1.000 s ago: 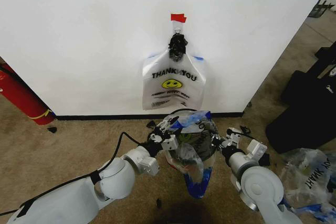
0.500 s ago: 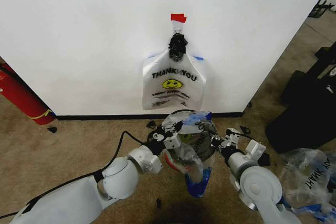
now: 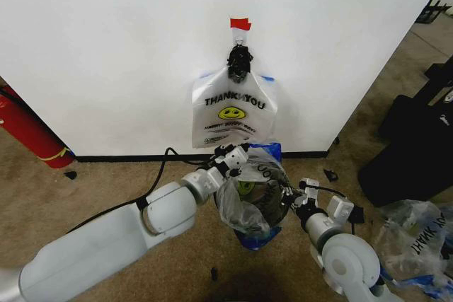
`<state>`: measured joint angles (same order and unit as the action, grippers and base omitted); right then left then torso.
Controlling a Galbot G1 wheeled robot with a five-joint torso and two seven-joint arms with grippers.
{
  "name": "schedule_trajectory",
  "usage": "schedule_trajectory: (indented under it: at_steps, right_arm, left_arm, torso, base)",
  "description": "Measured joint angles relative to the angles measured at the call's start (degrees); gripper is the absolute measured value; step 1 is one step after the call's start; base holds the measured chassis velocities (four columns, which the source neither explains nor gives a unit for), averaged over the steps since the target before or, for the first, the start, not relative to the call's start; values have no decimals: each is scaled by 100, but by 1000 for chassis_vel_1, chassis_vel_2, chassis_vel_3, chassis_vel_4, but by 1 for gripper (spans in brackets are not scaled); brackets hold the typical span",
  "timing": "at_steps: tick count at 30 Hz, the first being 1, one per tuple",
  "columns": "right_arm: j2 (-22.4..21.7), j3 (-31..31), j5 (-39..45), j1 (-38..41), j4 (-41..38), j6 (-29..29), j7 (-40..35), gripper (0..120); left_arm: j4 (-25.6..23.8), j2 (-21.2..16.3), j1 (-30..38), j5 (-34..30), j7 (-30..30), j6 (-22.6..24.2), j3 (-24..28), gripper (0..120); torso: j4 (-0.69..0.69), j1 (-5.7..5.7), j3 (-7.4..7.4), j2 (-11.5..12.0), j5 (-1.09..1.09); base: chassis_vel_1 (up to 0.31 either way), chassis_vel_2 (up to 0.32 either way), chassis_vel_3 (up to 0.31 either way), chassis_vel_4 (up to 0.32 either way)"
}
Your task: Pick up the garbage bag from the wall and place it over the trash bin.
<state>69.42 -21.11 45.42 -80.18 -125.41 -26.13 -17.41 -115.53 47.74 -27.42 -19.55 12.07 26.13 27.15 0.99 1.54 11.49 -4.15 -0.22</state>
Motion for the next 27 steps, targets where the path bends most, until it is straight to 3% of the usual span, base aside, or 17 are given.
schedule_trajectory:
  at_steps: [12,19,23,27]
  right_arm:
    - [-82,-145,-58,-76,121,605,691,0]
    - [-144,-230,600,1,308,868,972,0]
    - [-194,-152,1059,109,402,964,1212,0]
    - [-232,-179,1139,65,402,1039,1315,0]
  left_arm:
    - [176,-431,-397,-757,66,185,-630,0]
    - [76,-678,-920,-1128,34,128,-1307,0]
    - [-27,-924,-1452,-1621,-251,41,-1978,0]
    - [-13,-973,-1503,-2032,-442,17,-2098,0]
  torso:
    - [-1,0,0,0,1]
    - [2,0,0,0,-1]
    - [-6,0,0,0,0]
    - [2,-1,0,0,-1]
  base:
    - [0,0,0,0]
    - [0,0,0,0]
    - [0,0,0,0]
    - [0,0,0,0]
